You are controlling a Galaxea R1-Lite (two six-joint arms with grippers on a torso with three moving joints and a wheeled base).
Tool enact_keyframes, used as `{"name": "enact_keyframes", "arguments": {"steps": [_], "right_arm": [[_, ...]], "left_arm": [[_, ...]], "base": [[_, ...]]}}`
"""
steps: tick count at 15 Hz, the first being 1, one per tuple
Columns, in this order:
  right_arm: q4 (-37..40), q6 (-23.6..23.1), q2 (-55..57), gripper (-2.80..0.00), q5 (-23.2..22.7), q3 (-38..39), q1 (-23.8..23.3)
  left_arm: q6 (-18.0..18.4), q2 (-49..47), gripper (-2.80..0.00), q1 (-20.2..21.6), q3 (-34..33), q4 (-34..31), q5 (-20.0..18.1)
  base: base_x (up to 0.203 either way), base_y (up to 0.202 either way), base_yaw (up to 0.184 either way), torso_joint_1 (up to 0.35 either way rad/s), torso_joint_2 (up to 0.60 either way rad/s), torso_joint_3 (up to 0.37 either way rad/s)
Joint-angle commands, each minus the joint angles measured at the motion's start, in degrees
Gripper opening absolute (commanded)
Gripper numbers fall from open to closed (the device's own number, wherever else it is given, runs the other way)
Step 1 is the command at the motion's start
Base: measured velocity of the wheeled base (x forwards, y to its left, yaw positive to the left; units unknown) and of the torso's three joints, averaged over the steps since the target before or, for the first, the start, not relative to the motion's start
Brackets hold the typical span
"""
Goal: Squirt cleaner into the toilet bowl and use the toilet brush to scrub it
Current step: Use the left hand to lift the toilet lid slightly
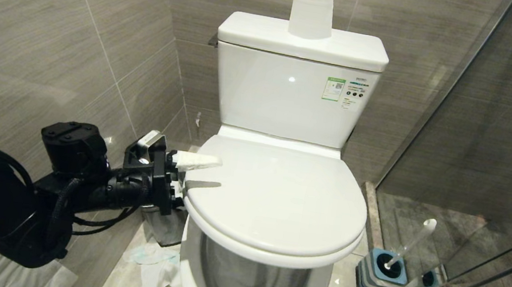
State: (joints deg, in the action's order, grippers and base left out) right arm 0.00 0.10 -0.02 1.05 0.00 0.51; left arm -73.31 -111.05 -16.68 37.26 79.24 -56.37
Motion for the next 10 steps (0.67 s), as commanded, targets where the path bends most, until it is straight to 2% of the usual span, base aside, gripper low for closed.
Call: {"name": "enact_keyframes", "arguments": {"steps": [1, 6, 10], "right_arm": [[0.00, -0.01, 0.02, -2.80, 0.01, 0.09, 0.02], [0.00, -0.01, 0.02, -2.80, 0.01, 0.09, 0.02], [0.00, -0.01, 0.02, -2.80, 0.01, 0.09, 0.02]], "left_arm": [[-0.51, 1.26, 0.00, -0.02, 1.31, 0.39, -0.14], [-0.95, 1.27, 0.00, -0.40, 4.69, 0.07, -0.13], [-0.95, 1.19, 0.00, -0.46, 9.52, -2.94, -0.14]], "base": [[0.000, 0.000, 0.000, 0.000, 0.00, 0.000], [0.000, 0.000, 0.000, 0.000, 0.00, 0.000], [0.000, 0.000, 0.000, 0.000, 0.00, 0.000]]}}
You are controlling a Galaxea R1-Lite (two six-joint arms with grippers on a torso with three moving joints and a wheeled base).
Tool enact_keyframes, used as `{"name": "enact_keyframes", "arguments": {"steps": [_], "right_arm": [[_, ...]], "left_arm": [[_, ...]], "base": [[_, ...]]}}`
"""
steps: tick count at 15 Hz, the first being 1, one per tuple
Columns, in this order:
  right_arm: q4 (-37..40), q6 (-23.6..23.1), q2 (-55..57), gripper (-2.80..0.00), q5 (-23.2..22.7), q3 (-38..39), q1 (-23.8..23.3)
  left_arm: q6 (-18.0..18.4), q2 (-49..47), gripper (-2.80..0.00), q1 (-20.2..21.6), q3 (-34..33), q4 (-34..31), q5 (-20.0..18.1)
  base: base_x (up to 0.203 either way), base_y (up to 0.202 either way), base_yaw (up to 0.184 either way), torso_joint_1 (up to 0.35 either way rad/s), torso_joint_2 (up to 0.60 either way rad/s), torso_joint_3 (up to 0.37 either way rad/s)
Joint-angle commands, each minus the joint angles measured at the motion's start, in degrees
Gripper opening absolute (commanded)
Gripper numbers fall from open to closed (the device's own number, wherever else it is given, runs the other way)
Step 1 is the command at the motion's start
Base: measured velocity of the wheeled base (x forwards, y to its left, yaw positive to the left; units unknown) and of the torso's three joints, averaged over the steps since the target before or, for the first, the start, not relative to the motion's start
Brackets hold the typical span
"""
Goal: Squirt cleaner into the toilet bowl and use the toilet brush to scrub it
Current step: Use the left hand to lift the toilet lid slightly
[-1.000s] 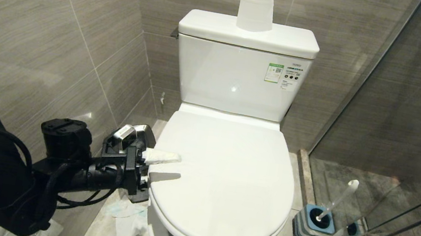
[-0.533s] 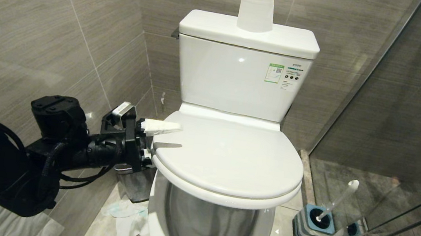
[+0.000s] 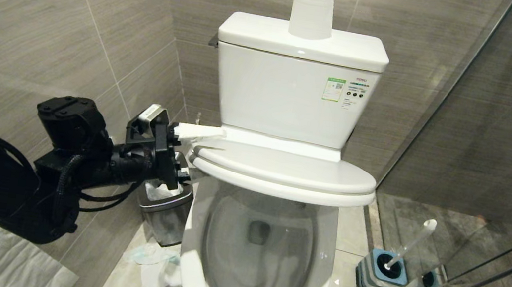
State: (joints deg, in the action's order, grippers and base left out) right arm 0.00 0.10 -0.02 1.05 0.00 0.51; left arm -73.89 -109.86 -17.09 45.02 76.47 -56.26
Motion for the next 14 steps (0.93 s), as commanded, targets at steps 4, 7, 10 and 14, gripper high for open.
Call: {"name": "enact_keyframes", "arguments": {"steps": [4, 7, 10, 14], "right_arm": [[0.00, -0.01, 0.02, -2.80, 0.01, 0.09, 0.02], [0.00, -0.01, 0.02, -2.80, 0.01, 0.09, 0.02], [0.00, -0.01, 0.02, -2.80, 0.01, 0.09, 0.02], [0.00, -0.01, 0.02, -2.80, 0.01, 0.09, 0.02]], "left_arm": [[-0.38, -0.45, 0.00, -0.49, 3.93, -1.41, -0.34], [-0.38, -1.32, 0.00, -0.93, 4.32, -1.41, -0.25], [-0.38, -1.32, 0.00, -1.63, 5.00, -1.85, 0.10], [-0.38, -0.67, 0.00, -1.33, 6.76, -2.45, 0.27]], "base": [[0.000, 0.000, 0.000, 0.000, 0.00, 0.000], [0.000, 0.000, 0.000, 0.000, 0.00, 0.000], [0.000, 0.000, 0.000, 0.000, 0.00, 0.000], [0.000, 0.000, 0.000, 0.000, 0.00, 0.000]]}}
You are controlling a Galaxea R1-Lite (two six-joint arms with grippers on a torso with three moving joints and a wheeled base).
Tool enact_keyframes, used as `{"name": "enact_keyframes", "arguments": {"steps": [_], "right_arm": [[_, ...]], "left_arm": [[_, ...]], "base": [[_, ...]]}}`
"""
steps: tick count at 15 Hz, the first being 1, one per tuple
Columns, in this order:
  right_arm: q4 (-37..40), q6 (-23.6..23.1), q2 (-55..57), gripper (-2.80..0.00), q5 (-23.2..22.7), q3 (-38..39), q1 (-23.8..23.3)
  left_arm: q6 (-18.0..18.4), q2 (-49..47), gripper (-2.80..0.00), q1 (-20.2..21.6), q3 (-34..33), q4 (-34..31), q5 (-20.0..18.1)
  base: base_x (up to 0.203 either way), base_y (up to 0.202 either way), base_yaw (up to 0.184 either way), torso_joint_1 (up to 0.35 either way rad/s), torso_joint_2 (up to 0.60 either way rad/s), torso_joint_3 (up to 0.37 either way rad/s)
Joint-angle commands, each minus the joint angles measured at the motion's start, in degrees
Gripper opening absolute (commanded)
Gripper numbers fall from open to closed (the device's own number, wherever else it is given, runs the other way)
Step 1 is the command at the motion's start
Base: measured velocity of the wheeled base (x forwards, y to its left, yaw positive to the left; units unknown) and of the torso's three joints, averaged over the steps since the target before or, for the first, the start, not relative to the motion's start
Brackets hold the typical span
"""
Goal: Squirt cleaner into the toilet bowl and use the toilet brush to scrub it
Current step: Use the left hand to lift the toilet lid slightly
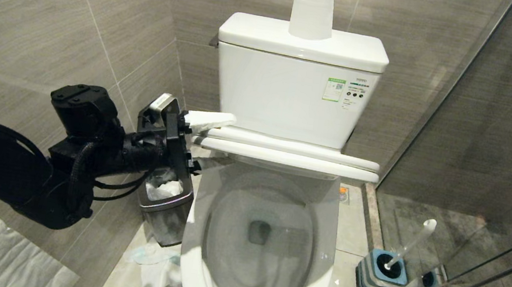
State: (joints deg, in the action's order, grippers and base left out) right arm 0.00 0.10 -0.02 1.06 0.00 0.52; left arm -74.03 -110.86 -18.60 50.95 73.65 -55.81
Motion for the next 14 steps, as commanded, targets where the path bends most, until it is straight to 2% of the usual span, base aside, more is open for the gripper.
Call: {"name": "enact_keyframes", "arguments": {"steps": [1, 5, 10, 14], "right_arm": [[0.00, -0.01, 0.02, -2.80, 0.00, 0.09, 0.00], [0.00, -0.01, 0.02, -2.80, 0.00, 0.09, 0.00], [0.00, -0.01, 0.02, -2.80, 0.00, 0.09, 0.00], [0.00, -0.01, 0.02, -2.80, 0.00, 0.09, 0.00]], "left_arm": [[-0.23, 0.62, 0.00, 0.37, 1.74, -0.01, -0.18], [-0.23, 2.14, 0.00, 0.76, 1.52, -0.09, -0.61], [0.86, 1.67, 0.00, 0.18, -8.25, -0.34, -1.01], [0.64, 1.35, 0.00, -0.73, -8.87, -3.11, -1.06]], "base": [[0.000, 0.000, 0.000, 0.000, 0.00, 0.000], [0.000, 0.000, 0.000, 0.000, 0.00, 0.000], [0.000, 0.000, 0.000, 0.000, 0.00, 0.000], [0.000, 0.000, 0.000, 0.000, 0.00, 0.000]]}}
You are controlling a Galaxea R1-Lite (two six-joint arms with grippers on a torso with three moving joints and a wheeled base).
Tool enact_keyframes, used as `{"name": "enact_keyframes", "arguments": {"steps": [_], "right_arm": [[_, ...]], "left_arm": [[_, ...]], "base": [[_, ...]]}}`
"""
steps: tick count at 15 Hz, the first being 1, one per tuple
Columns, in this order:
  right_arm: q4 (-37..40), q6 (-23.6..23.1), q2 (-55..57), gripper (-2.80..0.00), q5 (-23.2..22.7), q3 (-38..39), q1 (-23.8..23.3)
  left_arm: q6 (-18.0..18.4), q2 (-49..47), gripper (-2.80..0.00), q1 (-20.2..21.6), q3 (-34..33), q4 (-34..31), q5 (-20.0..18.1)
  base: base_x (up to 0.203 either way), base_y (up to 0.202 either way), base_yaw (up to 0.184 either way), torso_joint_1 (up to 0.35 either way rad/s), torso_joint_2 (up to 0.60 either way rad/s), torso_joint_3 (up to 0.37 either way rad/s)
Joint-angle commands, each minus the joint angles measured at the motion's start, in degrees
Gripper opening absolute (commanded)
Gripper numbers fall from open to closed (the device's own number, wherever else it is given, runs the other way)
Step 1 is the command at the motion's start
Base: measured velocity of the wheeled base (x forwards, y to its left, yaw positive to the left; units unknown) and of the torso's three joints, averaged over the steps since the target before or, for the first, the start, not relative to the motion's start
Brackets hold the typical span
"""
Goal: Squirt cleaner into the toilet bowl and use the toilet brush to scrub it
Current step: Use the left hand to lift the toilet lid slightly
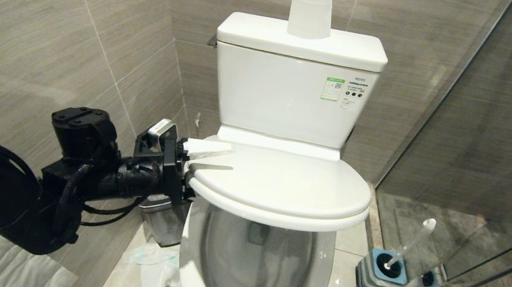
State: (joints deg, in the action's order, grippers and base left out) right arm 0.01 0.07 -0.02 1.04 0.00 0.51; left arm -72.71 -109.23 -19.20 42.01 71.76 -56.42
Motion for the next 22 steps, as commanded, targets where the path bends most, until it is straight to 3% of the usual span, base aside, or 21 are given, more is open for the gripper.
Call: {"name": "enact_keyframes", "arguments": {"steps": [1, 5, 9, 13, 19, 22], "right_arm": [[-0.01, 0.01, 0.02, -2.80, 0.02, 0.09, 0.02], [-0.01, 0.01, 0.02, -2.80, 0.02, 0.09, 0.02], [-0.01, 0.01, 0.02, -2.80, 0.02, 0.09, 0.02], [-0.01, 0.01, 0.02, -2.80, 0.02, 0.09, 0.02], [-0.01, 0.01, 0.02, -2.80, 0.02, 0.09, 0.02], [-0.01, 0.01, 0.02, -2.80, 0.02, 0.09, 0.02]], "left_arm": [[-0.68, -0.28, 0.00, -0.13, 0.67, -2.78, -0.45], [0.15, 0.05, 0.00, -0.03, 5.76, -13.22, 1.01], [5.43, 0.63, 0.00, 0.04, 10.69, -27.42, 4.92], [5.91, 2.55, 0.00, 0.04, 16.79, -39.67, 7.94], [5.39, 5.96, 0.00, 0.04, 23.48, -52.09, 10.01], [5.05, 6.84, 0.00, 0.39, 25.28, -54.35, 9.93]], "base": [[0.000, 0.000, 0.000, 0.000, 0.00, 0.000], [0.000, 0.000, 0.000, 0.000, 0.00, 0.000], [0.000, 0.000, 0.000, 0.000, 0.00, 0.000], [0.000, 0.000, 0.000, 0.000, 0.00, 0.000], [0.000, 0.000, 0.000, 0.000, 0.00, 0.000], [0.000, 0.000, 0.000, 0.000, 0.00, 0.000]]}}
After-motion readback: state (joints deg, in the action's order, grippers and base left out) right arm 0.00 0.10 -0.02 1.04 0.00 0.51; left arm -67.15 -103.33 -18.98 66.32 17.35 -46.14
